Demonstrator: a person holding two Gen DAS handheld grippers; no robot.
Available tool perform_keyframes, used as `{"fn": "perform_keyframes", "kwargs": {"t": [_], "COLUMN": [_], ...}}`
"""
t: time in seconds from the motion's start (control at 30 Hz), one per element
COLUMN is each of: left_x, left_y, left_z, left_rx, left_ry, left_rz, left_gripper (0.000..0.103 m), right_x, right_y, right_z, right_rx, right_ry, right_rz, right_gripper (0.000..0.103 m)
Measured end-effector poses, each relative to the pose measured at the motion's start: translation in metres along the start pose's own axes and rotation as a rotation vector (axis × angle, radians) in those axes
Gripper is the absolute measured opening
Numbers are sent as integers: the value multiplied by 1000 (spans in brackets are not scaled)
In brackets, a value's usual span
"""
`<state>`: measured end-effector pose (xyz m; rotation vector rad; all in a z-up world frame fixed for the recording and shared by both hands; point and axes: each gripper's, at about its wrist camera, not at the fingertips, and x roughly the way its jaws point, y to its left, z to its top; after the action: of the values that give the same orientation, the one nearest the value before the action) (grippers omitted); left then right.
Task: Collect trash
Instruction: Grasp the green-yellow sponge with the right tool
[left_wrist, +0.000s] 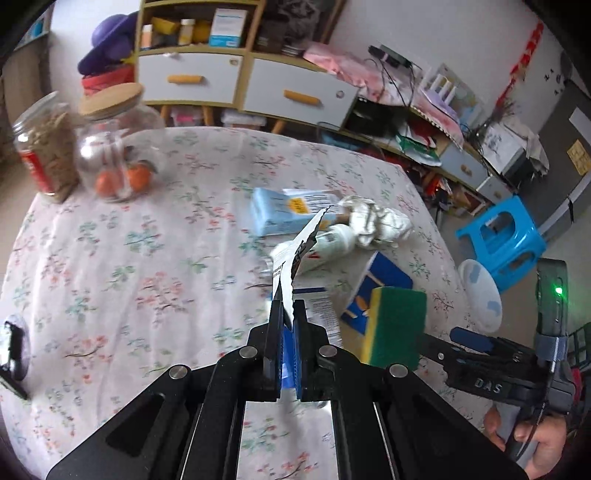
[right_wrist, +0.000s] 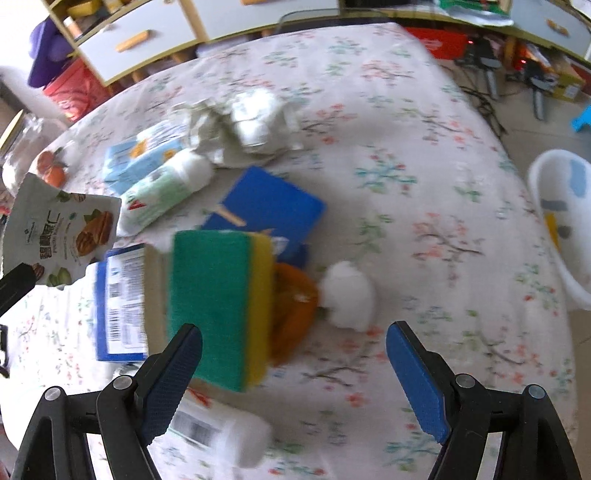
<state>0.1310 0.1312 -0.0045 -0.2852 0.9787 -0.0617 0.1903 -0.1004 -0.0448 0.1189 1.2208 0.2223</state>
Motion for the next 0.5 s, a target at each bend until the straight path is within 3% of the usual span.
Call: {"fn": "perform_keyframes", "kwargs": {"t": [0.2,0.5], "left_x": [-10,-16], "left_y": [26,41], "left_z": [-13,-21], "left_rx": [-19,-39], "left_ry": [14,36], "left_rz": [29,34], "left_gripper": [4,4], "right_x": [18,41], "right_y": [27,46], "right_z": [1,-3], "right_rx": [-27,-79], "right_ry": [11,25], "right_rz": [4,-68], "right_gripper": [85,84]}}
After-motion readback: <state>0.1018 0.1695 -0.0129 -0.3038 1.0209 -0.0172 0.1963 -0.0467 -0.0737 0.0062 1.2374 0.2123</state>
